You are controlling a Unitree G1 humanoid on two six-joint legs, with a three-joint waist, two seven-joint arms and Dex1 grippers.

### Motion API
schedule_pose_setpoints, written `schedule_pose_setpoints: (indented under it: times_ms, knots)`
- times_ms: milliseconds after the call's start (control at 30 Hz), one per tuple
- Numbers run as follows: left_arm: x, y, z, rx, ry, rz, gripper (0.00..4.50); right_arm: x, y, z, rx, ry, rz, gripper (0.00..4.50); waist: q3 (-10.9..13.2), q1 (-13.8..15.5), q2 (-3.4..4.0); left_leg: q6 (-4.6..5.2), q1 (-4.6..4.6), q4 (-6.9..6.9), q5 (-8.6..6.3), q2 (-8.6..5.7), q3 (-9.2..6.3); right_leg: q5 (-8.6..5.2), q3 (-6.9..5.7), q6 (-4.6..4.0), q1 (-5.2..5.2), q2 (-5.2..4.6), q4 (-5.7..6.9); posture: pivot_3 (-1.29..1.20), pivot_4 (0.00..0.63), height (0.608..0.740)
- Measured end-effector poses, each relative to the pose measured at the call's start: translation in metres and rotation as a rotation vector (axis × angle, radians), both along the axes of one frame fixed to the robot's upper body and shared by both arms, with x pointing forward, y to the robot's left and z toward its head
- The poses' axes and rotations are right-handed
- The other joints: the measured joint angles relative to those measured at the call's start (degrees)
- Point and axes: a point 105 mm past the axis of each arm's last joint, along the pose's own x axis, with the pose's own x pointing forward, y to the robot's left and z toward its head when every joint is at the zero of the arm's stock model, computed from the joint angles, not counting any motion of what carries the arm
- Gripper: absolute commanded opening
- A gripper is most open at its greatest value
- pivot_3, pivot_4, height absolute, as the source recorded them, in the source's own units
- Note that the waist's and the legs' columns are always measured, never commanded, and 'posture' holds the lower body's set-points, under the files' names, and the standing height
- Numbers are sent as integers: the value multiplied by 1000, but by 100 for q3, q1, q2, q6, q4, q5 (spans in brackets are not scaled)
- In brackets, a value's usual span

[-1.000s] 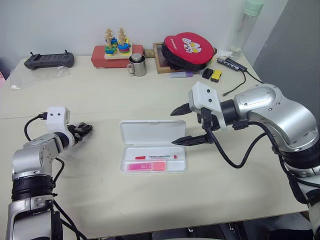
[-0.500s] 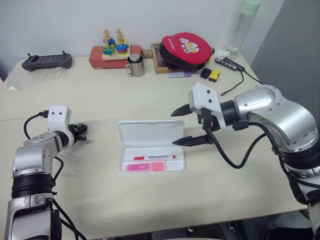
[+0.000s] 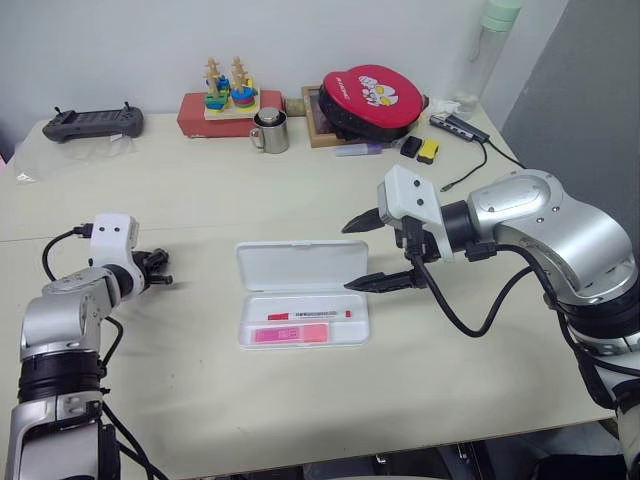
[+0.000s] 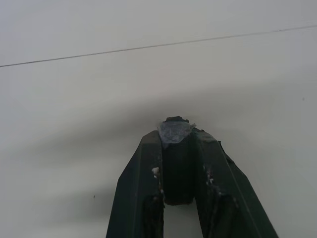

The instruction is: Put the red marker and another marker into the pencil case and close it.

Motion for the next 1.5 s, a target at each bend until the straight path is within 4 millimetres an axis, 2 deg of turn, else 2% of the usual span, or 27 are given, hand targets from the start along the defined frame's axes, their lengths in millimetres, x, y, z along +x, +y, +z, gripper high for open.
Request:
schedule_pose_setpoints:
  times_ms: [100, 233, 300, 333, 367, 433, 467, 567, 667, 700, 800, 1133, 1300, 1400, 1500]
  knots:
    - [-13, 7, 18, 122, 2, -48, 453, 1, -2, -1, -6, 5, -9, 4325, 0, 20, 0, 0, -4, -3, 0, 1, -4, 0, -4, 0, -3, 0, -3, 0, 150, 740]
    - [-13, -2, 40, 165, -43, -110, 453, 1, -2, -1, -7, 6, -9, 4325, 0, 69, 0, 0, -4, 2, 0, -2, -4, 0, -5, 0, 2, -1, -4, 0, 150, 740]
    - [-11, -16, 64, 163, -81, -186, 453, 0, -3, -2, -10, 11, -11, 4325, 1, 102, -16, -1, -18, 10, 1, -1, -17, 0, -18, 0, -1, 0, -4, 0, 150, 740]
    - [-10, -32, 90, 178, -135, -264, 453, 0, -3, -3, -13, 12, -6, 4325, 0, 120, -18, -2, -22, 14, 1, -1, -19, 0, -20, 0, -1, 0, -5, 0, 150, 740]
    - [-10, -38, 100, 191, -155, -298, 453, 0, -4, -3, -15, 11, -4, 4325, 0, 123, -18, -2, -23, 14, 1, -1, -18, 0, -19, 1, -1, 0, -7, 0, 150, 740]
    - [-18, -69, 133, 248, -226, -462, 453, 0, -6, -4, -27, 6, 2, 4325, 0, 119, -14, -1, -15, 9, 1, -6, 0, 1, -4, 4, 1, -5, -10, 0, 150, 740]
    - [-24, -87, 139, 262, -238, -557, 453, 0, -6, -4, -30, 3, 0, 4325, 0, 112, -9, -1, -9, 5, 0, -7, 9, 1, 3, 4, 1, -6, -11, 0, 150, 740]
    - [-34, -121, 126, 223, -175, -751, 453, 0, -8, -4, -35, -7, 3, 4325, 2, 76, -7, -1, -6, -1, 0, 5, 2, 0, -2, 4, -1, 6, -6, 0, 150, 740]
    - [-41, -140, 121, 196, -151, -859, 453, 1, -11, -6, -49, -10, -3, 4325, 2, 37, -7, -1, -5, 1, 0, 6, 1, 0, -2, 3, -1, 8, -4, 0, 150, 740]
    - [-48, -156, 119, 182, -139, -956, 453, 2, -14, -9, -66, -9, -9, 4325, 2, 36, -7, -1, -6, 3, 0, 5, 3, 0, 0, 3, 1, 8, -5, 0, 150, 740]
    - [-58, -180, 109, 152, -102, -1099, 453, 1, -15, -15, -80, 3, -1, 4325, 2, 31, -7, 0, -6, 5, 0, 2, 8, 0, 5, 4, 2, 6, -6, 0, 150, 740]
    - [-71, -227, 50, 75, 51, -1376, 453, 2, -19, -18, -100, -4, -9, 4325, 2, 33, -7, 0, -7, 9, 0, 3, 5, 1, 4, 3, 3, 9, -5, 0, 150, 740]
    - [-68, -237, 36, 46, 51, -1414, 453, 4, -20, -19, -105, -11, -20, 4325, 2, 42, -6, 0, -7, 12, 1, 2, 4, 1, 4, 3, 4, 9, -4, 0, 150, 740]
    - [-65, -251, 19, 15, 70, -1440, 453, 3, -20, -19, -109, -9, -22, 4325, 2, 52, -7, 0, -11, 20, 0, 1, 2, 1, 3, 3, 5, 9, -4, 0, 150, 740]
    - [-63, -259, 18, -8, 62, -1455, 453, 3, -20, -19, -110, -5, -26, 4325, 2, 57, -7, 0, -11, 23, 1, 1, 0, 1, 2, 3, 5, 9, -2, 0, 150, 740]
